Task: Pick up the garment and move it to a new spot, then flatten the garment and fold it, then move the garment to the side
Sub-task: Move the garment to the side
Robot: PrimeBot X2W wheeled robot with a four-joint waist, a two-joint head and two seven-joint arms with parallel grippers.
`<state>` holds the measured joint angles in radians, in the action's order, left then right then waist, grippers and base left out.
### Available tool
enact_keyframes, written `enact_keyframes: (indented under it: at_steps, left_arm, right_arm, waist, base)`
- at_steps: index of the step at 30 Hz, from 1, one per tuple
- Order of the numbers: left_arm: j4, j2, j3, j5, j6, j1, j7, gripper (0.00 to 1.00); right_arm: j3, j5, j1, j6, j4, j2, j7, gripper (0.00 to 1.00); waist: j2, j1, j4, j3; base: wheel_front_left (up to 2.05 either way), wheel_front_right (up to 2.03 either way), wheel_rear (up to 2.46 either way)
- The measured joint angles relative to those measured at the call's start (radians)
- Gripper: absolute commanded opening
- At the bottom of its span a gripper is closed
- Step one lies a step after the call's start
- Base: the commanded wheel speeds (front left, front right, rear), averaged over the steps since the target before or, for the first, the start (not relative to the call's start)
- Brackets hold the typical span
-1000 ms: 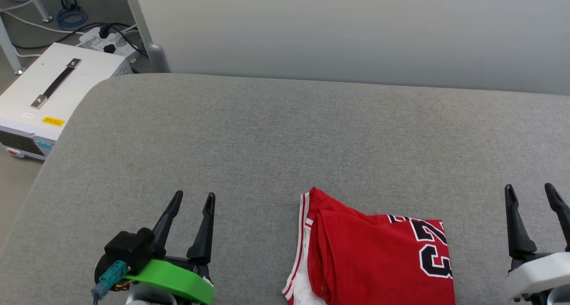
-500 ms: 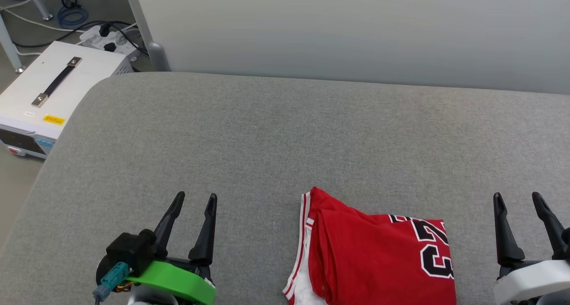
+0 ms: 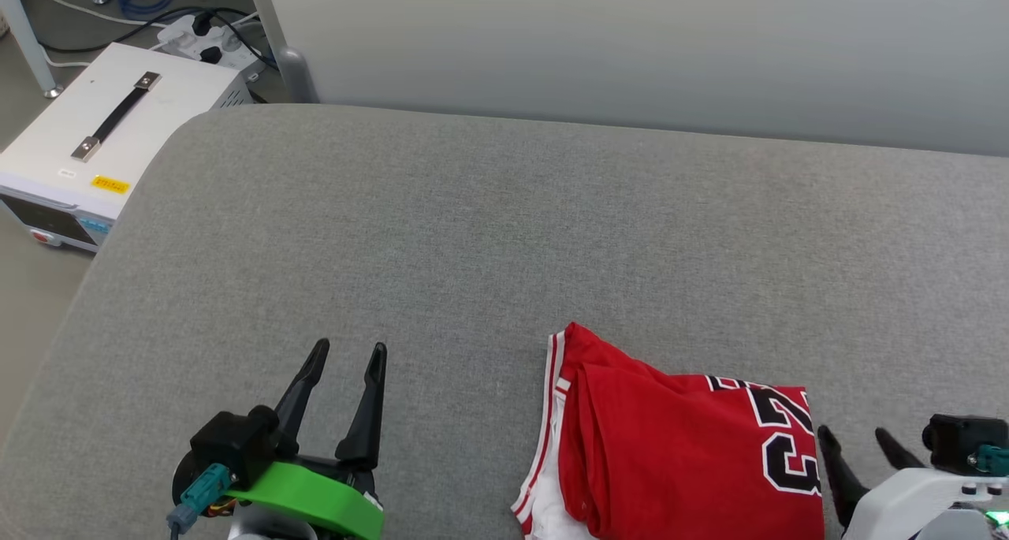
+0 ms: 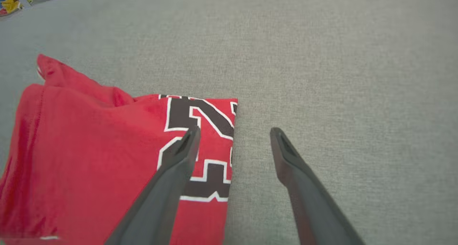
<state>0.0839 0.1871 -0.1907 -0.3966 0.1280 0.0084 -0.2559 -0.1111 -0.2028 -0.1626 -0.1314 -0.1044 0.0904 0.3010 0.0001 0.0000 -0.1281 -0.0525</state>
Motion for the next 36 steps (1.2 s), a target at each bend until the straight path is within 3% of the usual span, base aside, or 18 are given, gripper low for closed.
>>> enact_keyframes:
  at_steps: [8,19,20,22,29,36]
  left_arm:
    - [0.004,-0.002,-0.009,-0.002,0.000,-0.012,0.000,1.00]
    - [0.007,-0.002,-0.008,-0.004,0.000,-0.027,0.000,1.00]
    - [0.007,-0.002,-0.009,-0.006,0.000,-0.029,0.000,1.00]
    - [0.008,-0.001,-0.008,-0.006,0.000,-0.031,0.000,1.00]
    - [0.016,0.001,-0.003,-0.007,0.000,-0.031,0.000,1.00]
    - [0.011,0.001,-0.006,-0.006,0.000,-0.030,0.000,1.00]
  right_arm:
    - [0.018,-0.067,0.027,0.000,0.109,-0.003,0.138,1.00]
    - [0.081,-0.085,0.071,0.002,0.214,0.029,0.237,1.00]
    - [0.088,-0.087,0.075,0.002,0.218,0.032,0.243,0.51]
    - [0.097,-0.091,0.083,0.002,0.225,0.039,0.249,0.00]
    - [0.140,-0.085,0.094,0.001,0.223,0.059,0.215,0.00]
    - [0.213,-0.025,0.113,-0.001,0.168,0.149,0.196,0.00]
  waist:
    - [0.0000,0.0000,-0.032,-0.038]
    - [0.0000,0.0000,-0.070,-0.078]
    - [0.0000,0.0000,-0.071,-0.080]
    - [0.0000,0.0000,-0.072,-0.080]
    - [0.0000,0.0000,-0.056,-0.068]
    - [0.0000,0.0000,-0.014,-0.053]
  base:
    - [0.00,0.00,0.00]
    - [0.00,0.00,0.00]
    - [0.00,0.00,0.00]
    - [0.00,0.00,0.00]
    - [0.00,0.00,0.00]
    - [0.00,0.00,0.00]
